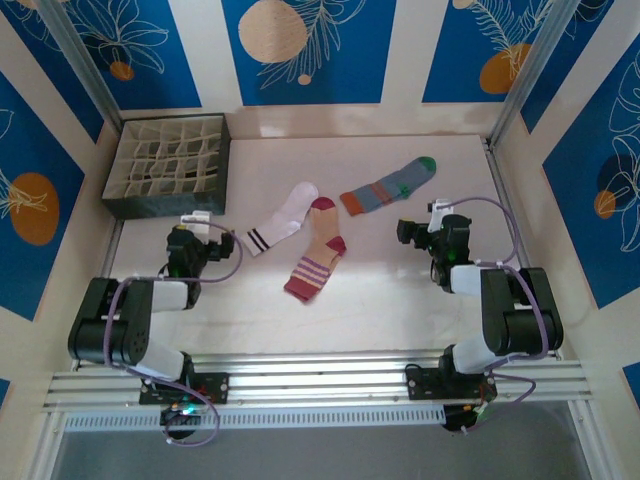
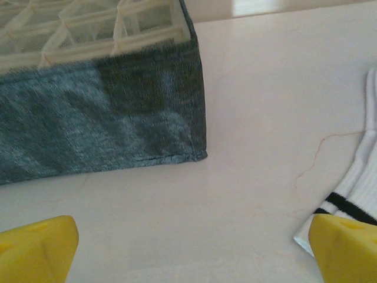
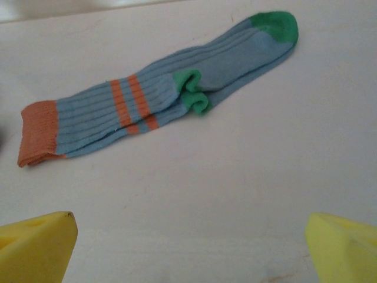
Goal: Roll the socks
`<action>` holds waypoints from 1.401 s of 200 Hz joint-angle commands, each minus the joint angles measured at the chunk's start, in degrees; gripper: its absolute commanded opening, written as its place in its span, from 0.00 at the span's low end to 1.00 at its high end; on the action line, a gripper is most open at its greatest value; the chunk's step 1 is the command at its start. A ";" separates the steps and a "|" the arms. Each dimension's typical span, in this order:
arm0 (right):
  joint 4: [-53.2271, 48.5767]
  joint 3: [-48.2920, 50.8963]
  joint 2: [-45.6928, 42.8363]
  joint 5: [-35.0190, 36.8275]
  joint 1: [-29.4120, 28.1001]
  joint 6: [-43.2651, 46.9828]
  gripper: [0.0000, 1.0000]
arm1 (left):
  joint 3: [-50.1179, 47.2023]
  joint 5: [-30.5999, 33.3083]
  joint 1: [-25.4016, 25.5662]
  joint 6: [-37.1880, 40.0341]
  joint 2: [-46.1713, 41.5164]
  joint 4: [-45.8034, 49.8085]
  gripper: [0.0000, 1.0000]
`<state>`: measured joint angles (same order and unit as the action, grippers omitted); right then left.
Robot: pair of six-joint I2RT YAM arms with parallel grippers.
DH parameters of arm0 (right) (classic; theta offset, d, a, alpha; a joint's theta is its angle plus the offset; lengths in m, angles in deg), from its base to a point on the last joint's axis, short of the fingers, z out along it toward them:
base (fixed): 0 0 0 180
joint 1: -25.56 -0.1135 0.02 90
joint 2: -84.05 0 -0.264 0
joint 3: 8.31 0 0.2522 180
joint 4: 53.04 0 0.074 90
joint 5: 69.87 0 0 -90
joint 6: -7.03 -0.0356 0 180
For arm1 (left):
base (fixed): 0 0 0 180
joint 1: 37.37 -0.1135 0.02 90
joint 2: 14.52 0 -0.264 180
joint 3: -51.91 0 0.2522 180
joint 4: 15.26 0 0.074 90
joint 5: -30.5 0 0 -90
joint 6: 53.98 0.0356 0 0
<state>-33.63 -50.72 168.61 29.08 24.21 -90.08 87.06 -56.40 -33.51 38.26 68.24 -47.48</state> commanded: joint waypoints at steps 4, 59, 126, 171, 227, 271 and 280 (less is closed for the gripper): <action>-19.31 -9.96 -3.80 3.17 -1.34 -1.16 1.00 | 4.96 -0.45 -0.19 -0.34 -5.80 11.31 0.97; -38.78 -24.84 -0.92 14.37 -15.60 -1.82 0.99 | 16.97 -13.24 0.57 -9.61 -3.62 31.45 0.77; -47.51 -41.32 15.93 5.50 -30.44 -8.01 0.56 | 25.42 -20.78 4.76 -14.82 6.59 41.52 0.45; -55.78 -60.09 30.77 -0.37 -31.68 -8.53 0.29 | 30.88 -23.49 8.59 -17.78 16.01 43.30 0.23; -71.45 -86.80 50.12 -2.88 -31.70 -6.00 0.22 | 32.68 -20.44 9.26 -22.45 22.92 44.22 0.17; -75.66 -92.85 53.09 -5.11 -31.43 -3.47 0.22 | 27.92 -17.95 10.65 -26.06 22.00 44.11 0.16; -76.70 -93.61 53.43 -4.69 -31.66 -3.05 0.22 | 26.93 -17.39 11.14 -26.89 21.46 44.37 0.16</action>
<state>-104.32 -140.09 221.22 26.72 -7.22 -95.37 117.77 -76.71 -23.94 14.78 89.83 -6.93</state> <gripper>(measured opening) 0.216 0.161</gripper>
